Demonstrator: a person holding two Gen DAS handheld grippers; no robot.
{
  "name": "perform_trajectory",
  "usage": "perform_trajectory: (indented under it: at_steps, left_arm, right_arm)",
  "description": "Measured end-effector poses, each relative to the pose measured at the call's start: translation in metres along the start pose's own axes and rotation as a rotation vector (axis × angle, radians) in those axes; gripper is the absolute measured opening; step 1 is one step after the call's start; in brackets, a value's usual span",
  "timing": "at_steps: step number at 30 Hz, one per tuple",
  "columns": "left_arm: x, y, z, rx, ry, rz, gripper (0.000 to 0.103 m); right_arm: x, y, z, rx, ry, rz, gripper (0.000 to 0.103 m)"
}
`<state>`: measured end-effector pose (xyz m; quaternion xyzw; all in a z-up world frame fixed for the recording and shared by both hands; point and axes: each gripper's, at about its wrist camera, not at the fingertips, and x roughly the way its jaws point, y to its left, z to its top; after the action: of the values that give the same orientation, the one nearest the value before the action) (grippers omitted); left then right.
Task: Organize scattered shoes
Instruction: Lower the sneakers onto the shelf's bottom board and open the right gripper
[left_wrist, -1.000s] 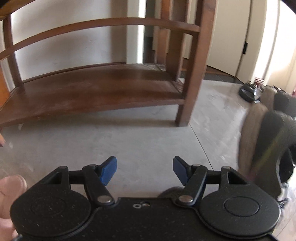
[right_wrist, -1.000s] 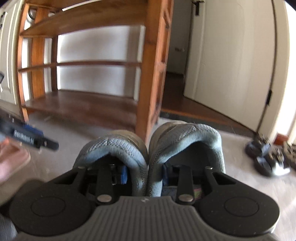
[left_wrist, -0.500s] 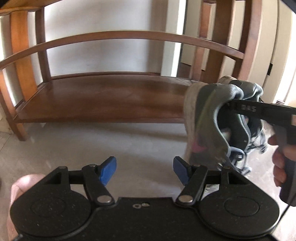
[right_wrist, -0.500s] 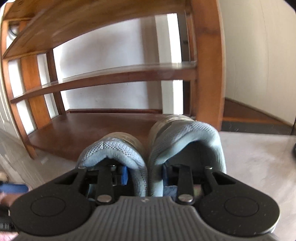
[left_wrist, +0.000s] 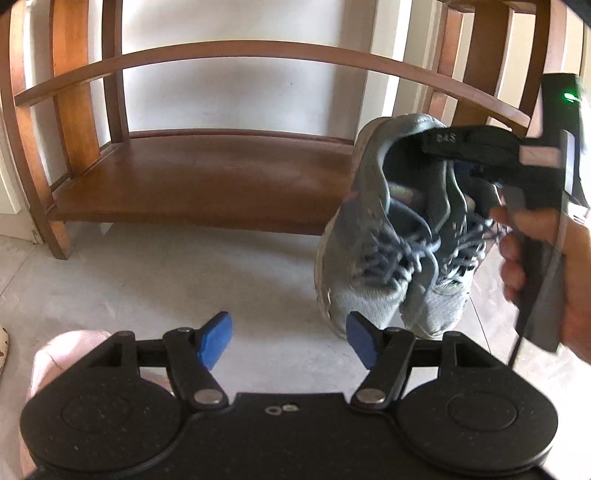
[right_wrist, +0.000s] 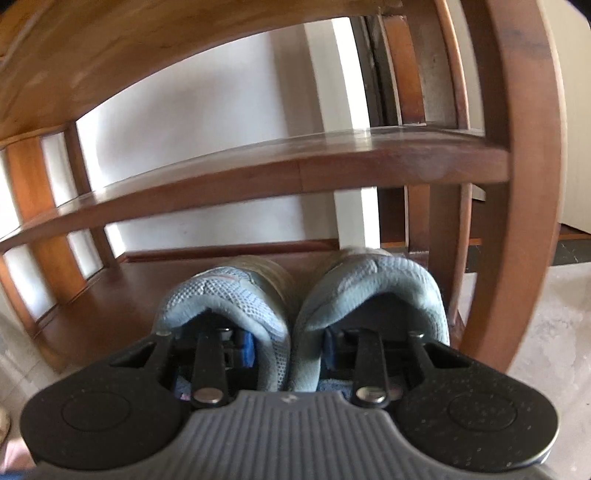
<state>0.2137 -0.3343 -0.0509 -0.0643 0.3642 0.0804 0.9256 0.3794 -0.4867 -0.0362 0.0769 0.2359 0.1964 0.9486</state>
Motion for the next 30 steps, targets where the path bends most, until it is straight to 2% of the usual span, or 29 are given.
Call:
perform_trajectory:
  at_steps: [9, 12, 17, 23, 27, 28, 30]
  left_arm:
    - [0.004, -0.003, 0.006, -0.005, -0.012, -0.014, 0.068]
    - [0.012, -0.004, 0.008, 0.014, -0.019, -0.057, 0.068]
    - [0.031, -0.017, 0.0, 0.092, 0.041, -0.134, 0.068]
    - [0.041, -0.04, -0.004, 0.15, -0.003, -0.229, 0.068]
    - [0.051, -0.054, 0.001, 0.173, -0.04, -0.24, 0.067]
    - [0.053, -0.054, 0.001, 0.172, -0.043, -0.242, 0.07]
    - [0.06, -0.054, 0.004, 0.132, -0.035, -0.229, 0.071]
  right_arm:
    - [0.04, 0.003, 0.01, -0.019, 0.032, -0.053, 0.038]
    - [0.051, 0.003, 0.011, -0.029, 0.05, -0.073, 0.039]
    - [0.069, 0.003, 0.013, -0.049, 0.08, -0.105, 0.04]
    - [0.078, 0.005, 0.013, -0.085, 0.086, -0.135, 0.045]
    - [0.078, 0.004, 0.013, -0.087, 0.086, -0.139, 0.046]
    - [0.077, 0.001, 0.013, -0.087, 0.086, -0.139, 0.047]
    - [0.076, -0.001, 0.012, -0.087, 0.088, -0.141, 0.05]
